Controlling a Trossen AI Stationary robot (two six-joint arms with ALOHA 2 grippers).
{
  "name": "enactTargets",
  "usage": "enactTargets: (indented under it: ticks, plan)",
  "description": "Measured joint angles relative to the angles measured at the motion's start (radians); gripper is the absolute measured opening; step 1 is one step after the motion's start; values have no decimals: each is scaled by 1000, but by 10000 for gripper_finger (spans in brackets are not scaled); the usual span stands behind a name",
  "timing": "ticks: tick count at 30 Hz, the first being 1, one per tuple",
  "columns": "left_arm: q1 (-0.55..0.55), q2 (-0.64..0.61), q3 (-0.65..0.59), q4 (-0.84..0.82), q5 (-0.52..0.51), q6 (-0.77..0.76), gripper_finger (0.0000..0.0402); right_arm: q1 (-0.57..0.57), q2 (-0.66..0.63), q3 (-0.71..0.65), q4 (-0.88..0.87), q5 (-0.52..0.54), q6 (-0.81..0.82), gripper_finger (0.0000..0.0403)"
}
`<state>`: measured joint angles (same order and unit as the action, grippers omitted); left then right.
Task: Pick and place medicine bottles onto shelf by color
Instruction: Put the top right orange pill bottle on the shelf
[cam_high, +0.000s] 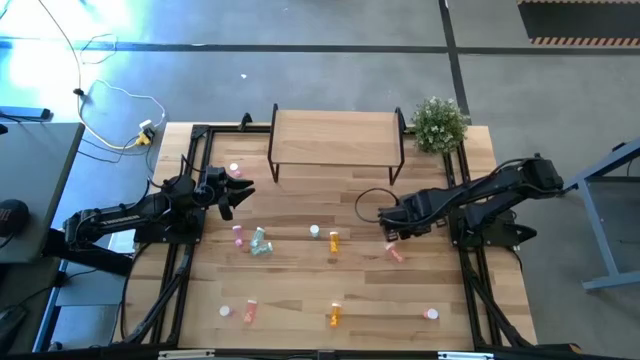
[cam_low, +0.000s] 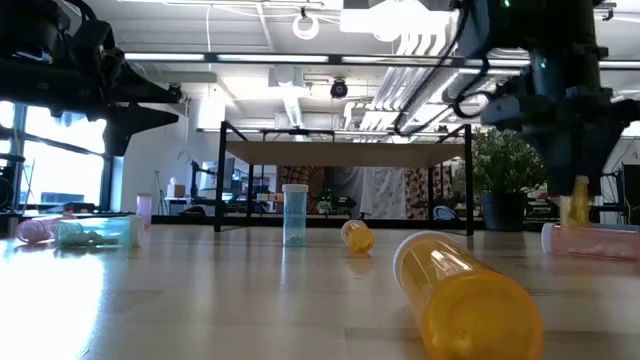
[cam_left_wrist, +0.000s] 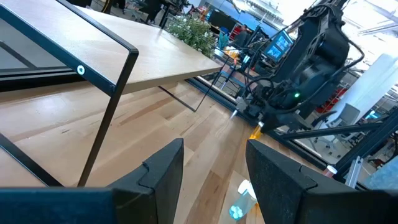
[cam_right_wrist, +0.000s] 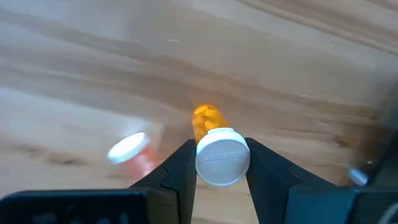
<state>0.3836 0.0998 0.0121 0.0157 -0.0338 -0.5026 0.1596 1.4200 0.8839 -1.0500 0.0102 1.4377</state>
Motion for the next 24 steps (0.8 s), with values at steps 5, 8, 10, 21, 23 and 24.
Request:
enactTargets:
  ticks: [5,8,10,21,23,24]
  plan:
    - [0,0,0,0,0,0,165,0,0,124,0,22,-47,107]
    - [0,0,0,0,0,0,165,-5,0,211,-6,61,-76,107]
    - [0,0,0,0,0,0,165,-14,0,262,-7,87,-95,106]
    - [0,0,0,0,0,0,165,-153,0,503,-7,227,-323,106]
    - [0,0,0,0,0,0,165,-198,0,548,-7,246,-390,106]
    - [0,0,0,0,0,0,165,-222,0,570,-8,251,-427,106]
